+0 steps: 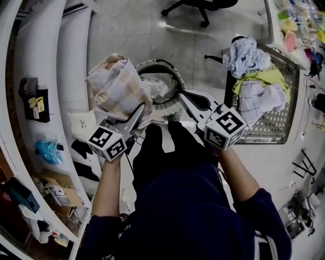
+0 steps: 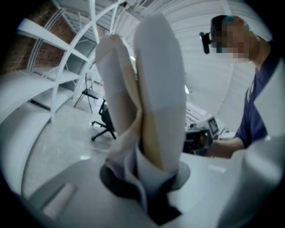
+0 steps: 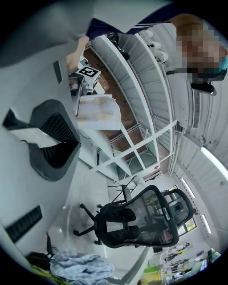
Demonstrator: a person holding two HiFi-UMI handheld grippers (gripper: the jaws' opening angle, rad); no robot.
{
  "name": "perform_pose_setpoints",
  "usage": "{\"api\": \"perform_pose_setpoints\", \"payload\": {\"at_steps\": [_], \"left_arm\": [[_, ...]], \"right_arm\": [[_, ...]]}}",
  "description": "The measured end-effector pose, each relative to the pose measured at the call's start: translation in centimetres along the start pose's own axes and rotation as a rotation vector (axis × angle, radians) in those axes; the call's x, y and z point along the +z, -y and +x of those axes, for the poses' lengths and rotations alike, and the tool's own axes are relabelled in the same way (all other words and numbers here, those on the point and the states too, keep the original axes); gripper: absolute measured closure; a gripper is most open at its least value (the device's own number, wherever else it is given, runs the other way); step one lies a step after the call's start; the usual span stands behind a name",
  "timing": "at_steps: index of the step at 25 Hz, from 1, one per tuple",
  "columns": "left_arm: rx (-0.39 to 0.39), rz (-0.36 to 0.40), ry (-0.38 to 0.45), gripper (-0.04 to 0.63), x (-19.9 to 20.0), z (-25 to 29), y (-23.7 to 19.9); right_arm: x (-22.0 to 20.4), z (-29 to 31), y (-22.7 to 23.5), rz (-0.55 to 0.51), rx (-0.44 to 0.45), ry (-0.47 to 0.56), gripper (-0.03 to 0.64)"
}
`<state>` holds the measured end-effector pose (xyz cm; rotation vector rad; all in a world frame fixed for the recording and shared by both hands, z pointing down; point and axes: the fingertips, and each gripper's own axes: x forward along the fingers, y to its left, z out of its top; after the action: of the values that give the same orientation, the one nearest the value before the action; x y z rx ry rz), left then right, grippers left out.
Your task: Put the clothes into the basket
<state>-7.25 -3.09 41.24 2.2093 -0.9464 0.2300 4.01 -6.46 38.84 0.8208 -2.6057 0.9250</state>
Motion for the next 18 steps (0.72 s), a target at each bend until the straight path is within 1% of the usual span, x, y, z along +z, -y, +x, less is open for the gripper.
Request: {"api": "perform_pose_setpoints", "payload": {"at_steps": [5,8,11,13,18], "left_arm": [[-0.043,-0.076,-0.078,0.518,-3.8,2.4,-3.3],[-0.057,-0.130,-0.140,0.518,-7.2,4.4,-5.3],[-0.064,-0.202,-0.191,0.518,-10.9,6.6,-7.2],[-0.064,-0.248,-0.213,0.520,-13.1,7.7,-8.4],[-0.065,-0.318,-0.274,0.520,-18.2,10.8,-10.4]], "right_arm": [[-3.5,1.9,1.3,0.051,-0.047,-0.049,0.610],[-5.8,2.7,2.3,0.085,-0.076,-0.086,0.611],[-8.2,3.6,3.7,0.117,-0.102,-0.119,0.609],[-9.8,4.5,4.4,0.125,-0.109,-0.145,0.611],[-13.1,6.5,5.9,0.154,-0.101,-0.201,0.611]]}}
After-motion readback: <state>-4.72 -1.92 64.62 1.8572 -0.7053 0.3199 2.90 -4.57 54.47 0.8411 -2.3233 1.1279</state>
